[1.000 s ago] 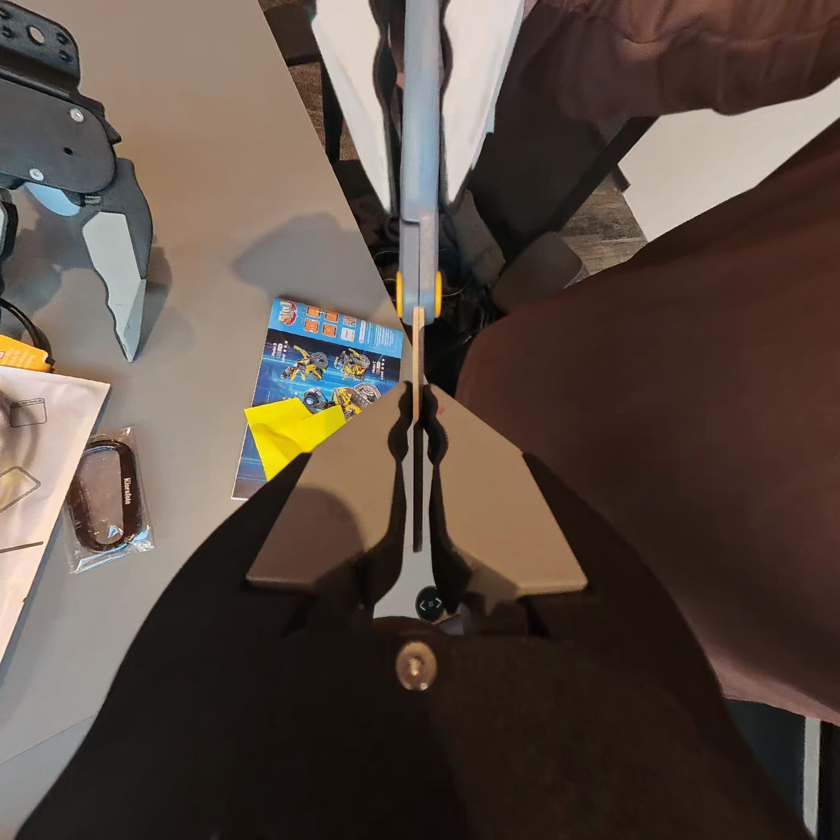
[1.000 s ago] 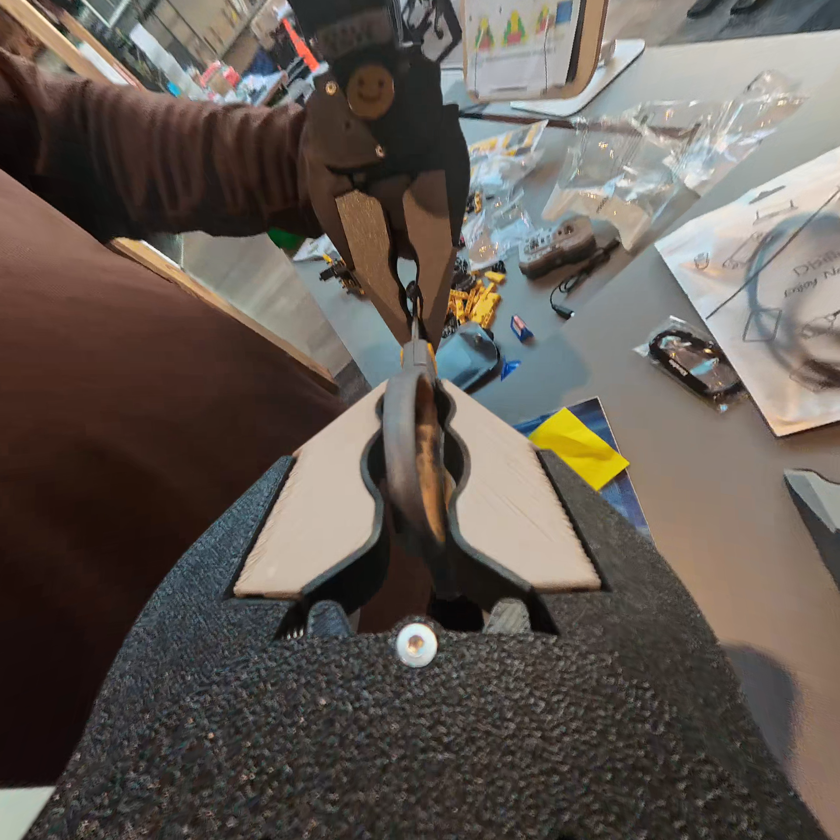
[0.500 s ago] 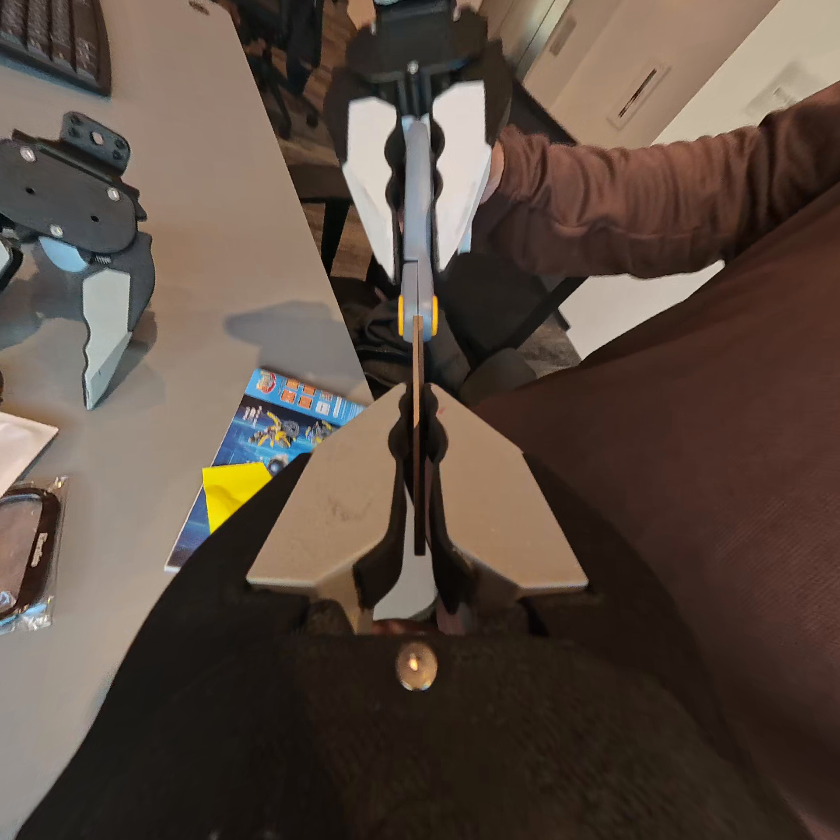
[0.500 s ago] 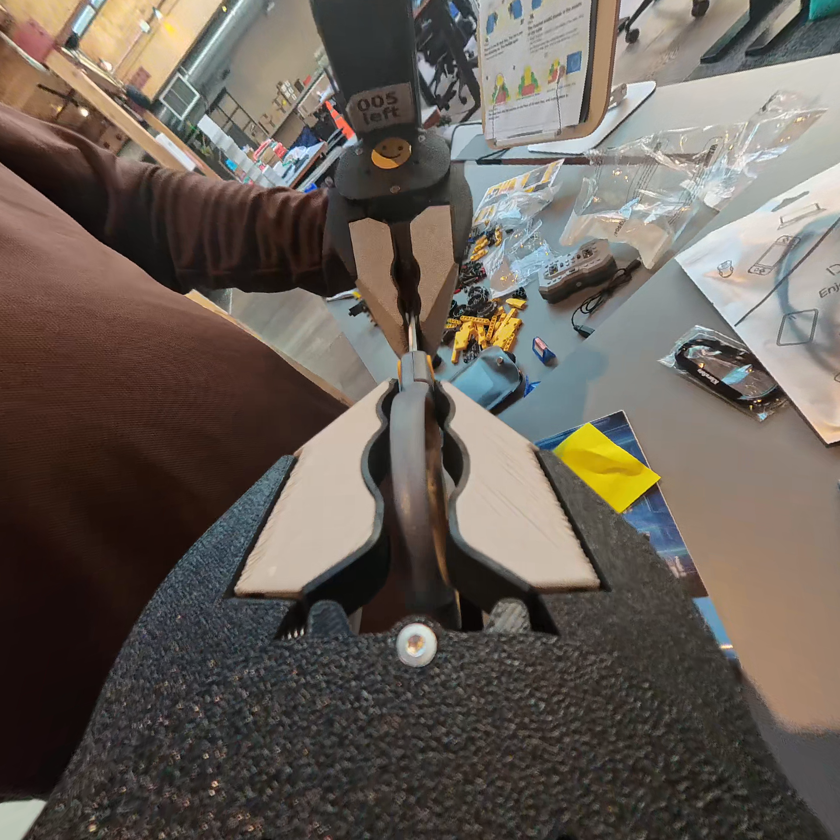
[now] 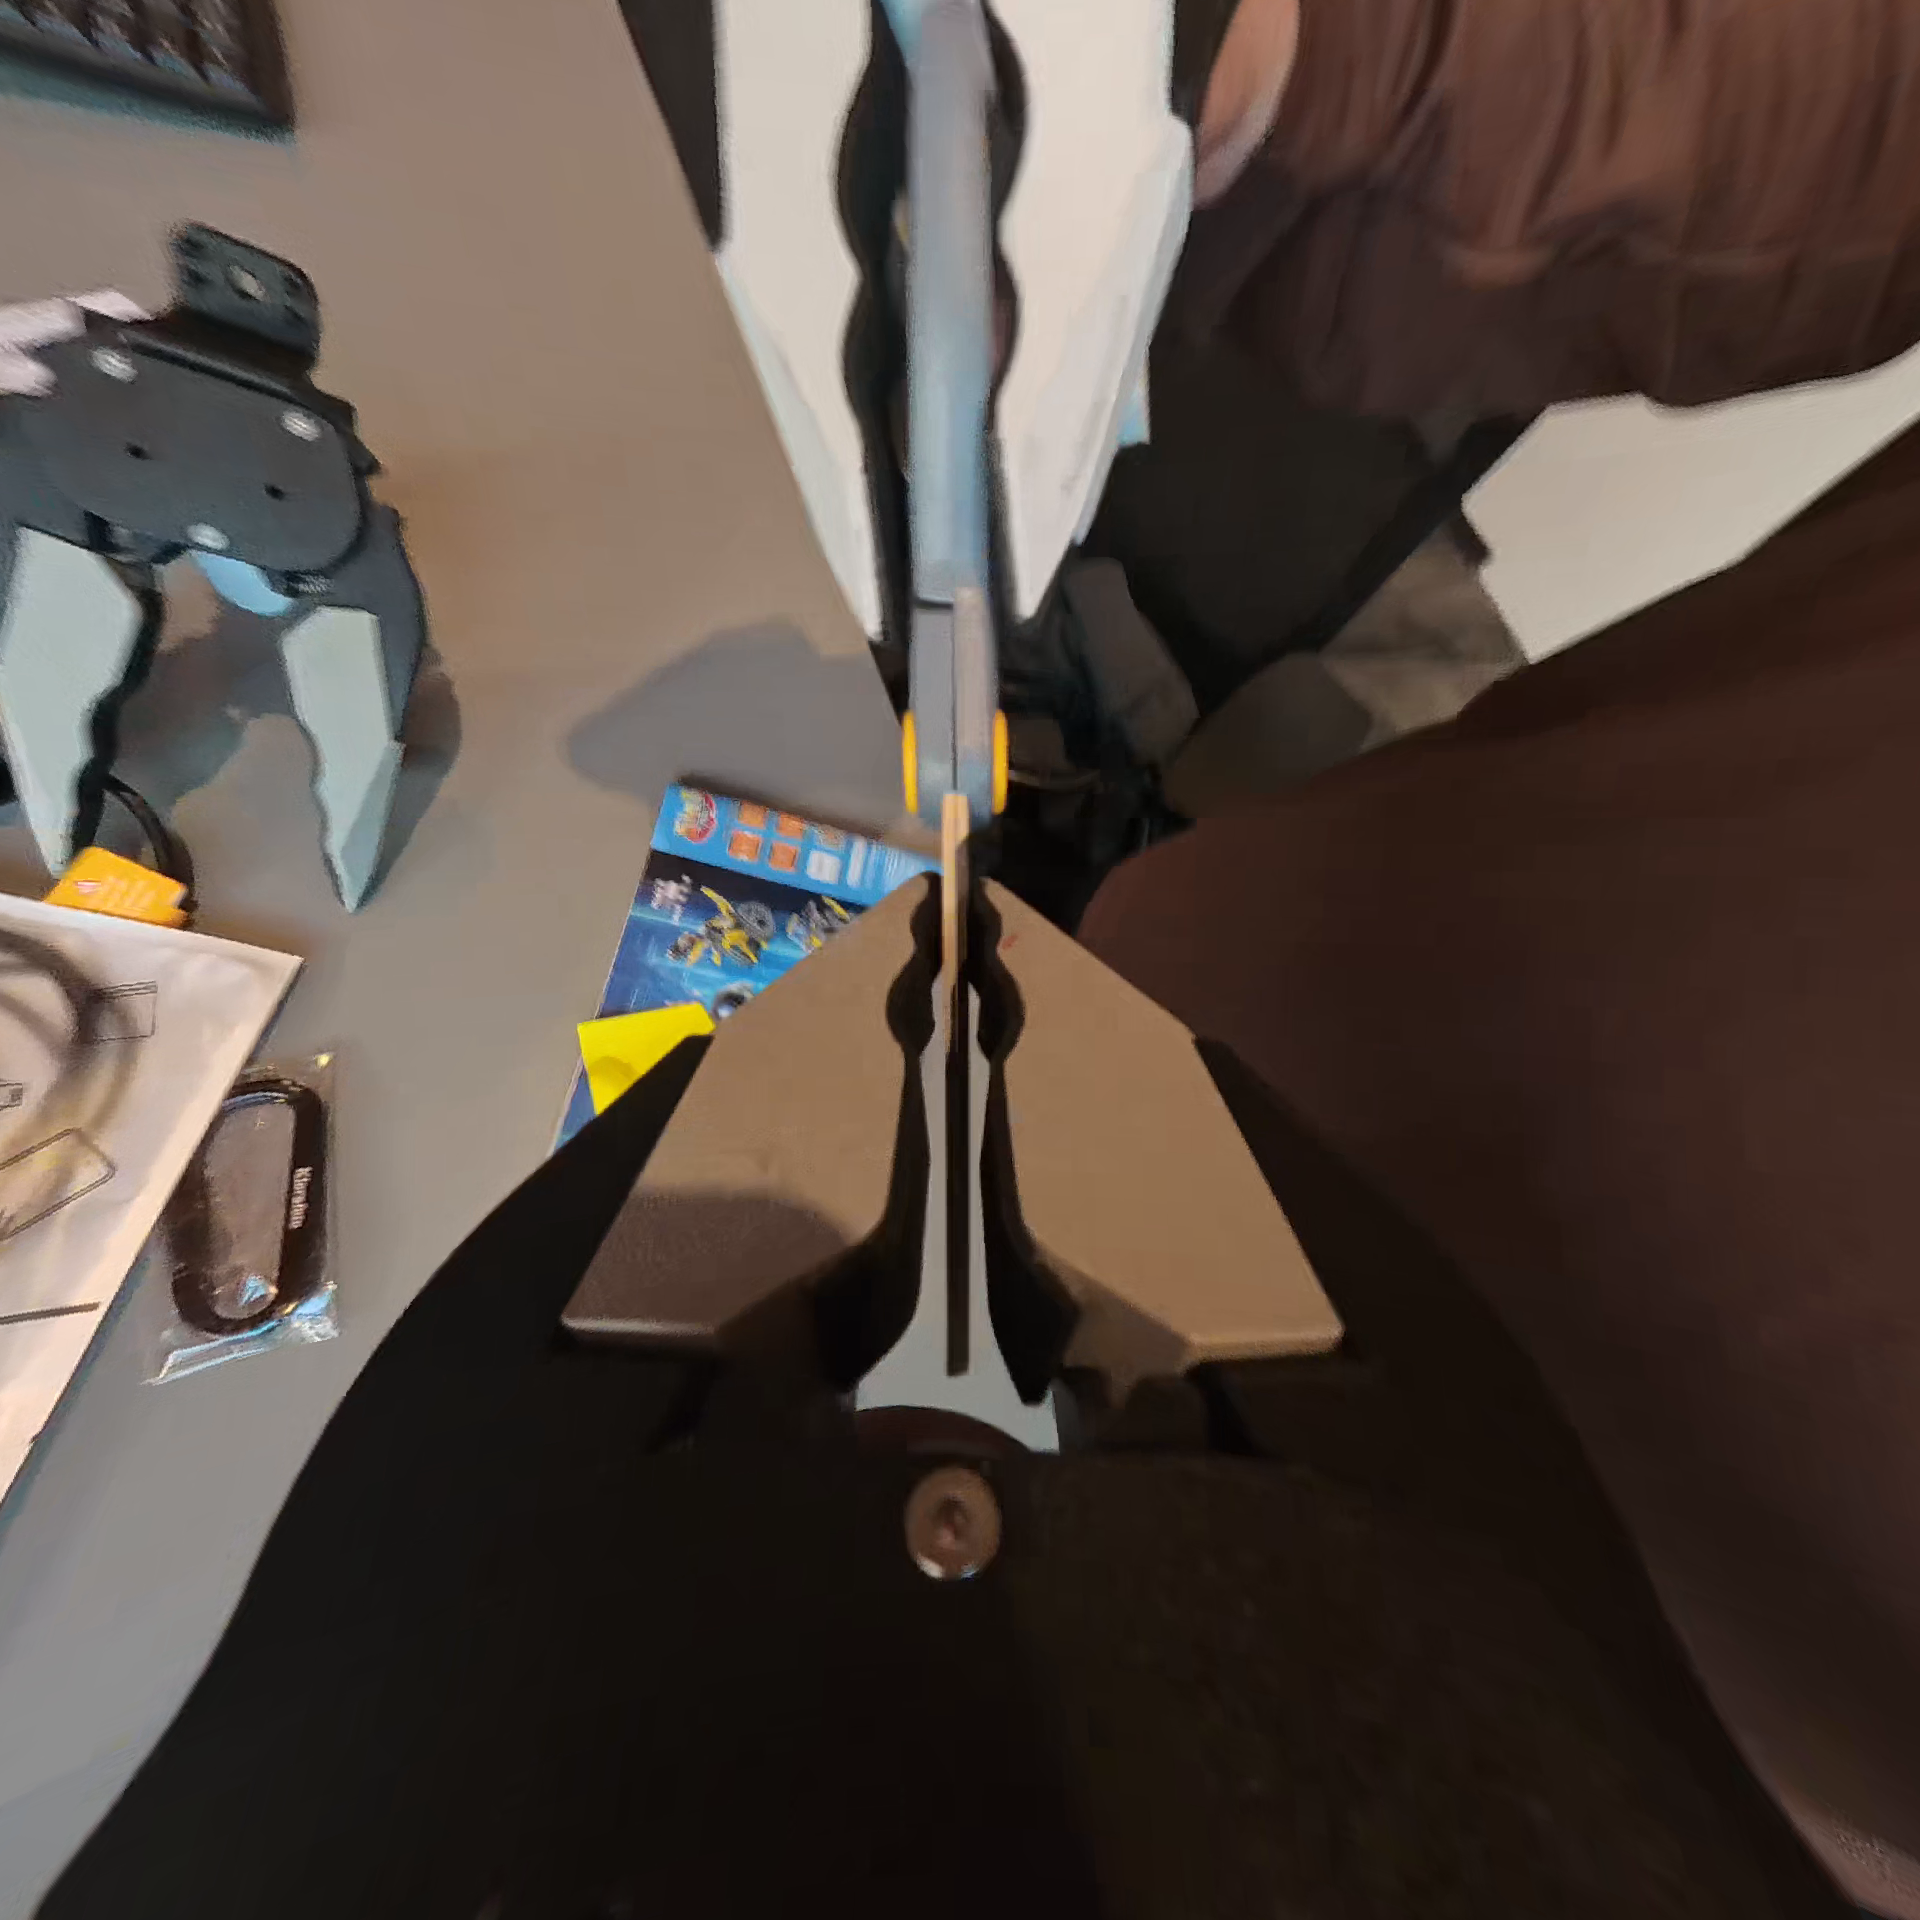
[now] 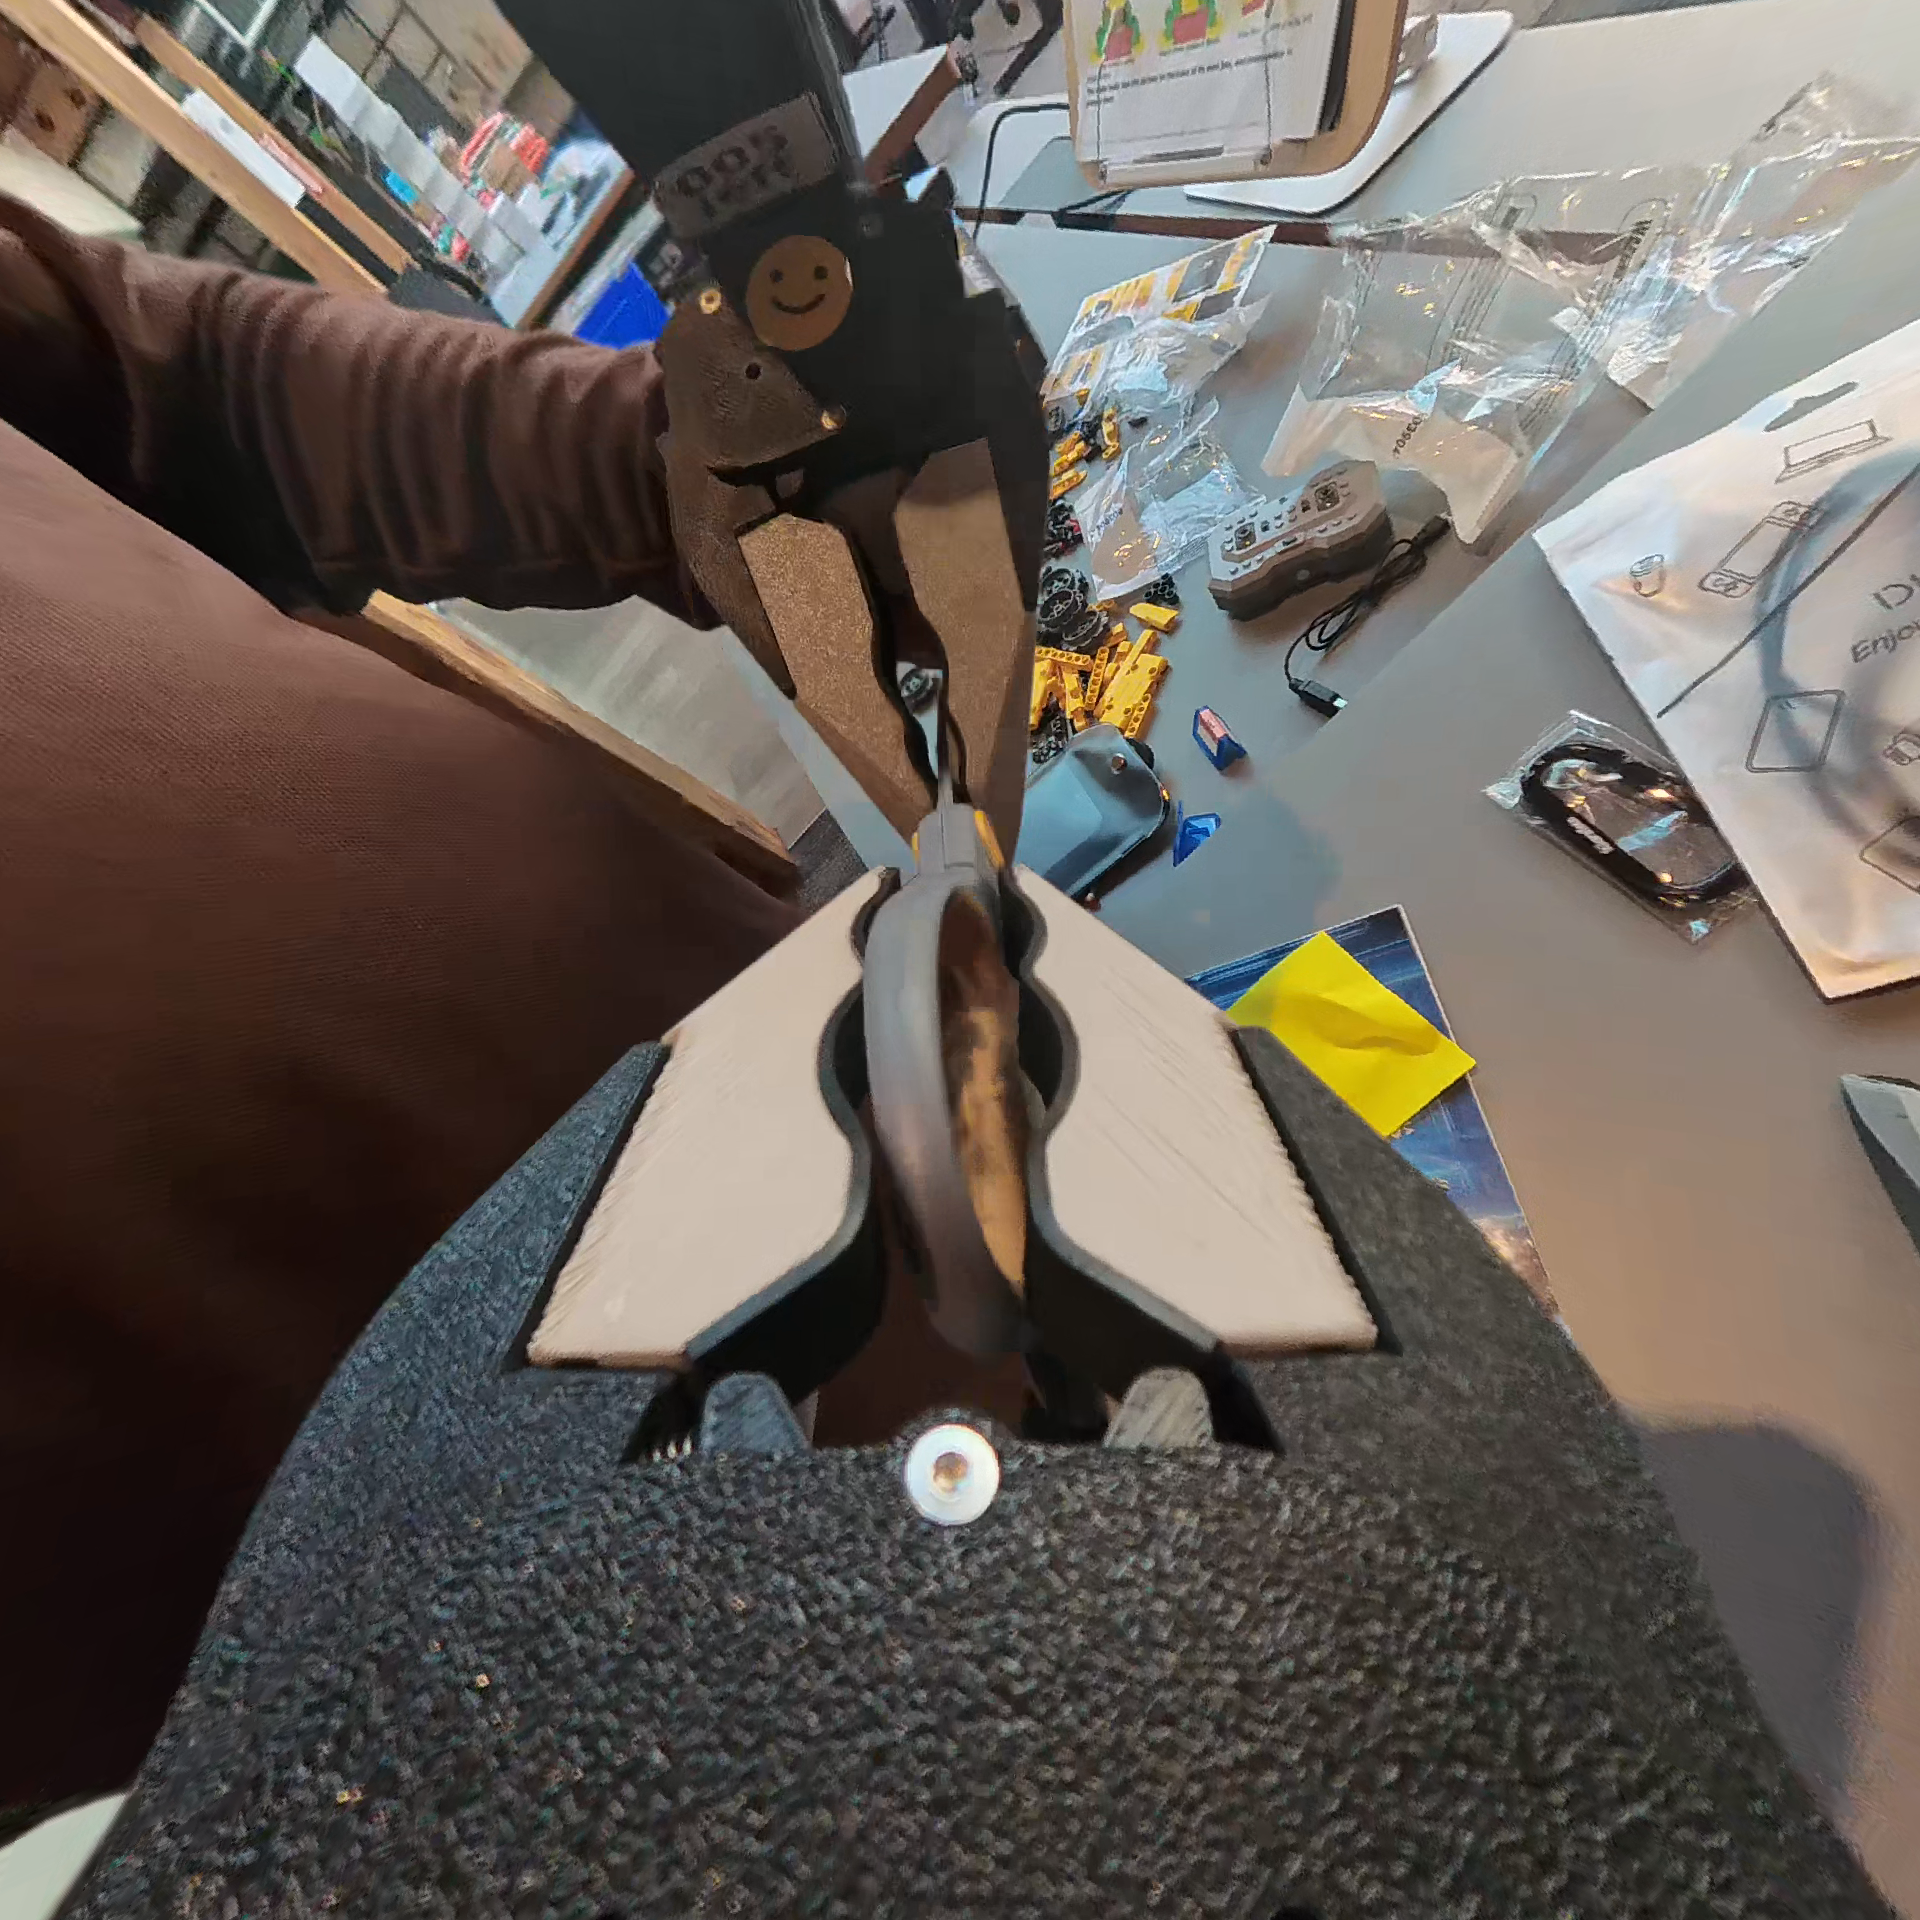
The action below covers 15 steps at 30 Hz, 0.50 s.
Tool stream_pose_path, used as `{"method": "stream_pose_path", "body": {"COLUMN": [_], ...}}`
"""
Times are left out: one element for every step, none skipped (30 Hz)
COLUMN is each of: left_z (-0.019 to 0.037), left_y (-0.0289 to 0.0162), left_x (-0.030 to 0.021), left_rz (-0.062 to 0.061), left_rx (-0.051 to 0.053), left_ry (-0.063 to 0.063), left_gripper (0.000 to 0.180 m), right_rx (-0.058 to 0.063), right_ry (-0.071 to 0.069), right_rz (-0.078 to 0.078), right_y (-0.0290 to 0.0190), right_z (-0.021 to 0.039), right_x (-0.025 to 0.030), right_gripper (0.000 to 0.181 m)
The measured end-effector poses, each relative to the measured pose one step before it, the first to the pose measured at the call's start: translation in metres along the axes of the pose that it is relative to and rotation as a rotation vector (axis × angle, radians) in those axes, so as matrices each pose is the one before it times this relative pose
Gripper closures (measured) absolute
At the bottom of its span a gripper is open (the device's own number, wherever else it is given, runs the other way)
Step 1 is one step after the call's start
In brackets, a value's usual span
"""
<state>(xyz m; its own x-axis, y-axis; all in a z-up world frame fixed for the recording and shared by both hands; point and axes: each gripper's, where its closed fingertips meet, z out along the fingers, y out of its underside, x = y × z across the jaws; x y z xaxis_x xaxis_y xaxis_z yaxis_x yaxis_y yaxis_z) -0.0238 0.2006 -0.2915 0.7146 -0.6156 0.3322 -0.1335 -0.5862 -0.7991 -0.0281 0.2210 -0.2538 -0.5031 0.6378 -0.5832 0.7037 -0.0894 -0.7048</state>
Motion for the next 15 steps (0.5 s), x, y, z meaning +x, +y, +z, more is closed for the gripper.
{"method": "stream_pose_path", "body": {"left_z": [-0.00490,-0.00404,-0.00319,-0.00253,-0.00232,-0.00210,-0.00190,-0.00200,-0.00198,-0.00190,-0.00170,-0.00088,0.00041,0.00156,0.00236], "left_y": [-0.00330,-0.00308,-0.00218,-0.00116,-0.00177,-0.00171,-0.00124,-0.00104,-0.00151,-0.00185,-0.00174,-0.00064,0.00119,0.00188,0.00104], "left_x": [-0.00303,0.00024,-0.00022,-0.00006,0.00059,0.00090,0.00052,0.00004,0.00013,-0.00003,-0.00050,-0.00028,0.00028,0.00108,0.00173], "left_rz": [-0.0121,-0.0161,-0.0119,-0.0043,-0.0108,-0.0182,-0.0131,-0.0078,-0.0090,-0.0071,-0.0032,-0.0017,0.0047,0.0122,0.0106], "left_rx": [0.0384,0.0356,0.0290,0.0228,0.0268,0.0259,0.0227,0.0185,0.0175,0.0159,0.0136,0.0032,-0.0125,-0.0204,-0.0171], "left_ry": [-0.0066,0.0136,0.0043,0.0011,0.0055,0.0115,0.0098,0.0052,0.0057,0.0032,-0.0009,0.0010,0.0019,0.0031,0.0070], "left_gripper": [0.178,0.179,0.179,0.179,0.179,0.179,0.179,0.179,0.179,0.179,0.179,0.179,0.179,0.179,0.179], "right_rx": [0.0187,0.0305,0.0372,0.0332,0.0240,0.0098,0.0017,-0.0013,-0.0051,-0.0047,0.0042,0.0074,0.0061,0.0003,-0.0097], "right_ry": [0.0113,0.0060,0.0141,0.0055,-0.0055,-0.0035,-0.0002,0.0030,0.0009,-0.0134,-0.0242,-0.0173,-0.0115,-0.0170,-0.0149], "right_rz": [0.0093,0.0032,-0.0022,-0.0014,0.0025,0.0037,0.0000,-0.0030,0.0016,0.0058,0.0048,0.0044,0.0018,-0.0034,-0.0057], "right_y": [-0.00360,-0.00428,-0.00421,-0.00275,-0.00088,0.00131,0.00261,0.00311,0.00331,0.00243,0.00078,-0.00044,-0.00096,-0.00059,0.00021], "right_z": [-0.00550,-0.00698,-0.00762,-0.00734,-0.00609,-0.00483,-0.00391,-0.00315,-0.00219,-0.00102,0.00036,0.00177,0.00284,0.00403,0.00507], "right_x": [0.00099,0.00025,0.00177,0.00129,0.00020,0.00086,0.00117,0.00171,0.00158,-0.00094,-0.00331,-0.00228,-0.00156,-0.00240,-0.00185], "right_gripper": [0.159,0.159,0.161,0.167,0.168,0.166,0.162,0.160,0.158,0.156,0.156,0.154,0.153,0.153,0.153]}}
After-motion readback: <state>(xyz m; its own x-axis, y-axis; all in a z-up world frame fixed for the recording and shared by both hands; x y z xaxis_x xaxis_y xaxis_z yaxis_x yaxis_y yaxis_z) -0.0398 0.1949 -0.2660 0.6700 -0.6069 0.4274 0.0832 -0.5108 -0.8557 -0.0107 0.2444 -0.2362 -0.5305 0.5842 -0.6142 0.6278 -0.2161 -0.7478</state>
